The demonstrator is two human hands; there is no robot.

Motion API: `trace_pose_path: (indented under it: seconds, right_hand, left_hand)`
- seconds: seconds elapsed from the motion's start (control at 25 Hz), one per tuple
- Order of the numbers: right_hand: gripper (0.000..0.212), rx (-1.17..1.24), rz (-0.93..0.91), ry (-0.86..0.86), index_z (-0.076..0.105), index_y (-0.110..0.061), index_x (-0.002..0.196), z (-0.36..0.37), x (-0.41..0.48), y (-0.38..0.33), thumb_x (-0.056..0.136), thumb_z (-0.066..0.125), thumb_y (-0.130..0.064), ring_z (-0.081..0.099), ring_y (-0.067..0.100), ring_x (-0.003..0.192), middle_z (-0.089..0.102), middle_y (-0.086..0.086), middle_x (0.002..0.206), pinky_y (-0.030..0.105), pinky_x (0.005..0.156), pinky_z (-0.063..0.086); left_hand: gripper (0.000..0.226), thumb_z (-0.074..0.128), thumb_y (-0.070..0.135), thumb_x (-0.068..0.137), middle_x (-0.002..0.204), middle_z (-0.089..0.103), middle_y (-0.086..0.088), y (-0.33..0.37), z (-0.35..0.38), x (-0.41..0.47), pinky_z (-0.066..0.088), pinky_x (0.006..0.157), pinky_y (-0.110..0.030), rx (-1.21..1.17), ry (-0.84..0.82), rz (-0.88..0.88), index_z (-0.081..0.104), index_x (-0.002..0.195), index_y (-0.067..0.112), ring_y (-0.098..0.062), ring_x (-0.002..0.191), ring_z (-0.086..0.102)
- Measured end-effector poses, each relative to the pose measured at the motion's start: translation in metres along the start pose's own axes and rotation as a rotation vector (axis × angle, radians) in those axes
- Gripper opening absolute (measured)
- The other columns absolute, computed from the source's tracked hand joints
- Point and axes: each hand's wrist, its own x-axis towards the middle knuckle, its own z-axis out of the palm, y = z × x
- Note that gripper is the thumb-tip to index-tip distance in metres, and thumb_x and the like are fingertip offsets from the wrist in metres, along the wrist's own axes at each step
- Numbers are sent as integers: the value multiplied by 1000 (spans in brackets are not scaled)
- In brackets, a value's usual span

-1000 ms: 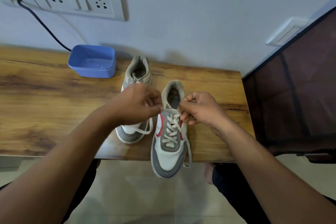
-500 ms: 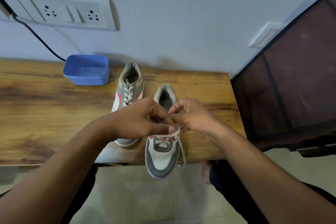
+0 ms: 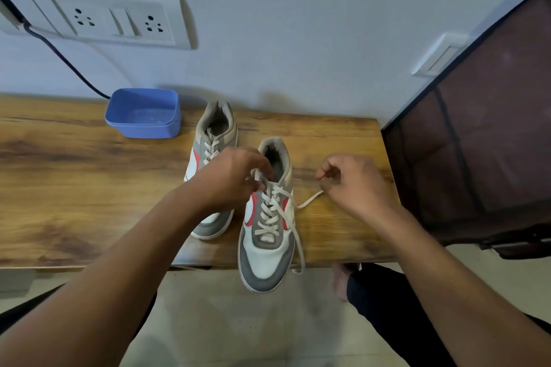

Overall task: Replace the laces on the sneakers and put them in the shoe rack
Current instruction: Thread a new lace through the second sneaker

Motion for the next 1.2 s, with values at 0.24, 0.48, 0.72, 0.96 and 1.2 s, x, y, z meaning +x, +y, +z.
trace_pose_path:
  seconds: [0.24, 0.48, 0.72, 0.96, 1.2]
  right_hand:
    - [18, 63, -105, -197, 68, -32, 84, 32, -29, -24, 83, 84, -41, 66, 0, 73, 70, -14, 79, 30, 69, 58]
    - [6, 296, -30, -320, 77, -17, 81, 7, -26, -34, 88, 77, -16, 70, 6, 69, 77, -4, 76, 28, 63, 55]
    - [11, 522, 18, -422, 76, -10, 90, -7, -27, -59, 97, 74, -18, 74, 11, 66, 78, 5, 76, 20, 61, 54]
    - [13, 557, 41, -513, 77, -3, 95, -30, -14, -62, 96, 75, -15, 71, 17, 67, 76, 9, 76, 27, 63, 58]
    - [14, 519, 19, -552, 78, -3, 97, -25, -6, -66, 99, 71, -16, 70, 14, 68, 77, 8, 78, 25, 59, 55]
  left_hand:
    - [22, 83, 5, 78, 89, 61, 8, -2, 1, 3, 52, 72, -28, -62, 33, -79, 75, 92, 21, -8, 78, 58]
    - [21, 84, 9, 79, 87, 62, 8, 0, 0, -2, 47, 69, -26, -103, 45, -95, 77, 95, 20, -8, 77, 60]
    - [33, 78, 5, 81, 97, 69, 12, 6, -18, -20, 55, 71, -27, -265, 9, -46, 75, 104, 29, -11, 81, 67]
    - [13, 85, 28, 81, 89, 62, 12, -1, -26, -25, 53, 71, -34, -149, -42, -61, 73, 85, 33, -10, 77, 63]
    - [17, 85, 40, 80, 102, 62, 8, -2, -27, -31, 48, 71, -20, -225, -62, 25, 77, 93, 32, -6, 86, 61]
